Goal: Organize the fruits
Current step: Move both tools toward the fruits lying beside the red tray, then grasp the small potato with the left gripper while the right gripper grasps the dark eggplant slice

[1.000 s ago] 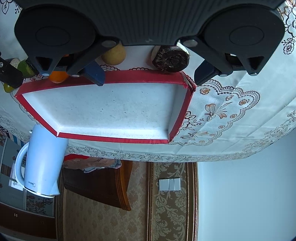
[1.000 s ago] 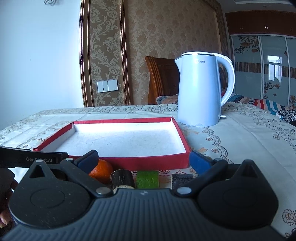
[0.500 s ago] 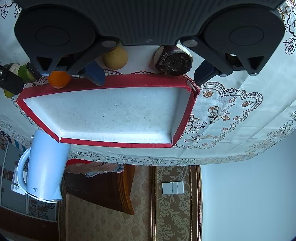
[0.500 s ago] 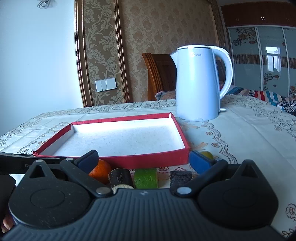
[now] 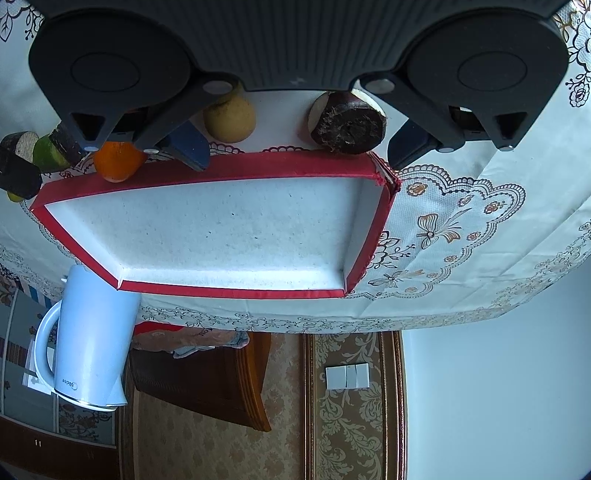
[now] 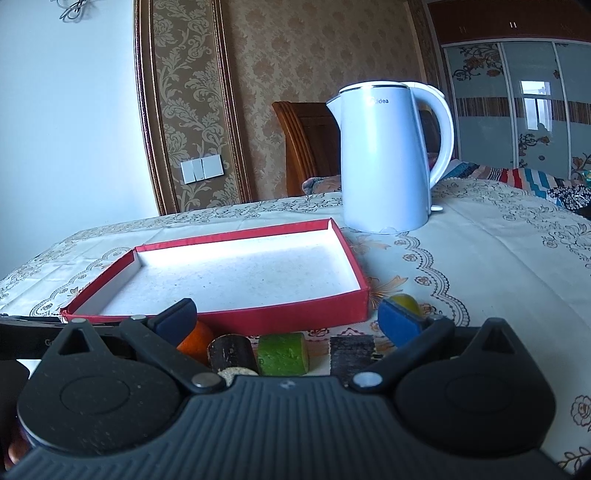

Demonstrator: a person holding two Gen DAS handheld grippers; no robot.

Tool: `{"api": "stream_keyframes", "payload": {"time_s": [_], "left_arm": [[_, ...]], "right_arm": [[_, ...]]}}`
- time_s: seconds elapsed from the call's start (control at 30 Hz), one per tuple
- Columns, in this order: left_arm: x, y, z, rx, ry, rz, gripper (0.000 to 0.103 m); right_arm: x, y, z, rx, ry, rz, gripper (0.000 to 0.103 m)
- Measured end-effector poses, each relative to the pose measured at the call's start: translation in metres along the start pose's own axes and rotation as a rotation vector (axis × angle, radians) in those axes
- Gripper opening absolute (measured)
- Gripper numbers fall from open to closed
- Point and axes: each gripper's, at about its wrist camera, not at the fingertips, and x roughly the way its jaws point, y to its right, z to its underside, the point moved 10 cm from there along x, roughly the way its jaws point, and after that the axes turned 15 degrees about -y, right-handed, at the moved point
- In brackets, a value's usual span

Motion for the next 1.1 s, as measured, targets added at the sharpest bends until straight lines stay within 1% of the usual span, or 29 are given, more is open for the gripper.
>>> {"api": "stream_keyframes", "payload": {"time_s": [0.2, 0.33, 0.4, 0.47, 0.5, 0.57, 0.6, 0.7, 0.83, 0.87, 0.9, 0.97, 1.1], "left_arm": [[-0.003, -0.005, 0.000, -0.009, 0.010, 0.000, 0.103], [-0.014, -0.025, -0.004, -0.063, 0.060, -0.007, 0.103], [-0.020, -0.040, -0.004, -0.107, 0.078, -0.007, 0.103], [-0.023, -0.052, -0.004, -0.143, 0.079, 0.015, 0.103], [-0.024, -0.054, -0.003, -0.146, 0.078, 0.032, 0.103], [-0.025, -0.052, 0.001, -0.123, 0.064, 0.055, 0.103], [-0.026, -0.051, 0.004, -0.105, 0.054, 0.050, 0.103], [-0.034, -0.050, 0.014, -0.056, 0.052, 0.006, 0.103], [-0.032, -0.046, 0.031, 0.007, -0.003, -0.047, 0.103], [-0.031, -0.045, 0.034, 0.008, -0.016, -0.047, 0.103], [-0.032, -0.046, 0.036, 0.005, -0.015, -0.031, 0.103], [-0.033, -0.047, 0.036, 0.005, -0.014, -0.030, 0.103], [-0.037, -0.041, 0.041, 0.037, -0.016, -0.018, 0.102]], "right_arm": [[0.002, 0.003, 0.000, 0.014, -0.011, -0.001, 0.103], [0.005, 0.008, 0.001, 0.050, -0.028, -0.007, 0.103], [0.006, 0.011, 0.001, 0.069, -0.036, -0.011, 0.103], [0.008, 0.013, 0.002, 0.085, -0.044, -0.013, 0.103], [0.008, 0.013, 0.002, 0.091, -0.044, -0.017, 0.103], [0.007, 0.015, 0.002, 0.097, -0.040, -0.021, 0.103], [0.007, 0.015, 0.002, 0.099, -0.038, -0.021, 0.103], [0.007, 0.015, 0.002, 0.101, -0.037, -0.024, 0.103], [0.008, 0.015, 0.001, 0.101, -0.037, -0.023, 0.103], [0.006, 0.017, 0.000, 0.107, -0.026, -0.022, 0.103], [0.004, 0.018, 0.000, 0.115, -0.013, -0.023, 0.103], [0.002, 0.020, -0.001, 0.129, 0.003, -0.030, 0.103], [-0.002, 0.024, 0.000, 0.134, 0.003, -0.032, 0.103]]}}
